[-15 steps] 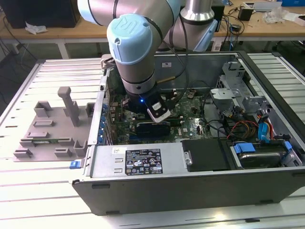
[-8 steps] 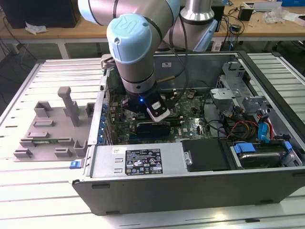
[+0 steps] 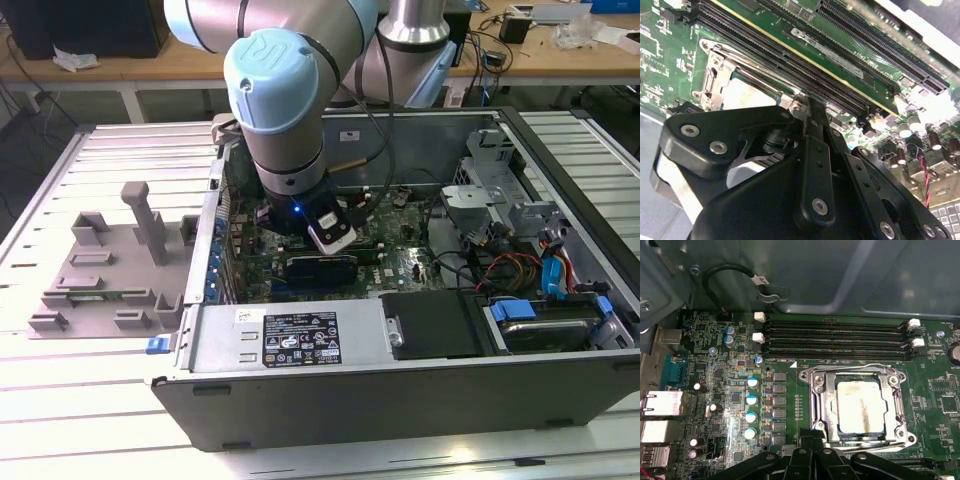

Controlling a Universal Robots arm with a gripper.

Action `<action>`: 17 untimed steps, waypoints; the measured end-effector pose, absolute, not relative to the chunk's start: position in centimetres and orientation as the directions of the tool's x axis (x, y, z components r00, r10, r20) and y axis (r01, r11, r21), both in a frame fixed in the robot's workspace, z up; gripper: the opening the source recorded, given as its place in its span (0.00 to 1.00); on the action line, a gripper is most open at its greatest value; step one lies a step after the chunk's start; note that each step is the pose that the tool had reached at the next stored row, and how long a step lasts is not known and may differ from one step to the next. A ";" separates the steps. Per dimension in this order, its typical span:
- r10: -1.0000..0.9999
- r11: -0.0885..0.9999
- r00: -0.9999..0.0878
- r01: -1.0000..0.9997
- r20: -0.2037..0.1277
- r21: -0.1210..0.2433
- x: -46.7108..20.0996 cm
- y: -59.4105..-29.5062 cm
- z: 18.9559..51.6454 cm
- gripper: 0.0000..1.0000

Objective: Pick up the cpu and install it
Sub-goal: 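Install the second cpu locking lever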

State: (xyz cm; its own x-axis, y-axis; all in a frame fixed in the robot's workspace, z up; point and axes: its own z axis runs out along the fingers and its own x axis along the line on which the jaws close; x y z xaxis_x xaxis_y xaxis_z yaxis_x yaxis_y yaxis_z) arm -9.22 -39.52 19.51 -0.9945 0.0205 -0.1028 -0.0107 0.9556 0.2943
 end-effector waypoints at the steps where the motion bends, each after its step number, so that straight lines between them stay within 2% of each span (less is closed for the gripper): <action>1: 0.020 0.956 -0.994 -0.011 -0.103 0.293 -9.2 -39.5 19.8 0.11; 9: 0.019 0.961 -0.994 -0.010 -0.103 0.276 -9.1 -39.5 22.7 0.11; 13: 0.016 0.972 -0.995 -0.008 -0.101 0.234 -8.9 -39.5 23.3 0.11; 17: 0.026 0.976 -0.994 0.004 -0.102 0.216 -8.0 -39.5 23.3 0.11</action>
